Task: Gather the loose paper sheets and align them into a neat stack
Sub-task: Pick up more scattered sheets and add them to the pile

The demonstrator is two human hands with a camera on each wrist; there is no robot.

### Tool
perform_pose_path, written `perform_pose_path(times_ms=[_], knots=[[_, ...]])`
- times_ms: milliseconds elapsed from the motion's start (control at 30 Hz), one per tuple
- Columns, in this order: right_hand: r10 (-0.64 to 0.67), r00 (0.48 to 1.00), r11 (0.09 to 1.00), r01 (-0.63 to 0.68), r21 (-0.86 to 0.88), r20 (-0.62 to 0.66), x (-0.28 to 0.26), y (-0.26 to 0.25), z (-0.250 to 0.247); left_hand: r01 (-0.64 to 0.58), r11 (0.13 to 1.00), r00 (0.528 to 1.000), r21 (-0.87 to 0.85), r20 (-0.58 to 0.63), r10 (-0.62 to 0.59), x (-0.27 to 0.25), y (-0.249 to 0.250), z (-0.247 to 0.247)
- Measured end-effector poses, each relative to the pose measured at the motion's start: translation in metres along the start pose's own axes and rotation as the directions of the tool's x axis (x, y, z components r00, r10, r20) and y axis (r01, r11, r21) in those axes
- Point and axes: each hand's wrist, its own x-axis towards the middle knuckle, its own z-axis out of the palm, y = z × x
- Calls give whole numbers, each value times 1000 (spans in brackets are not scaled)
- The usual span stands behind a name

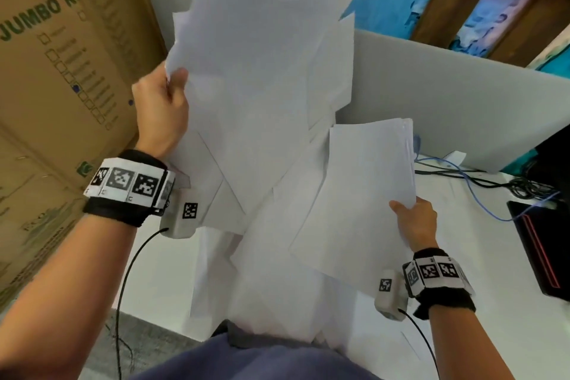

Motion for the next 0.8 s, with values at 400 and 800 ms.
perform_pose_path(times_ms=[400,800], knots=[[-6,1000,1000,6,-28,14,1,0,4,214,970,966,116,119,-228,-14,-41,21],[-13,1000,999,14,-42,12,2,0,8,380,924,834,44,417,-363,-40,-66,31]])
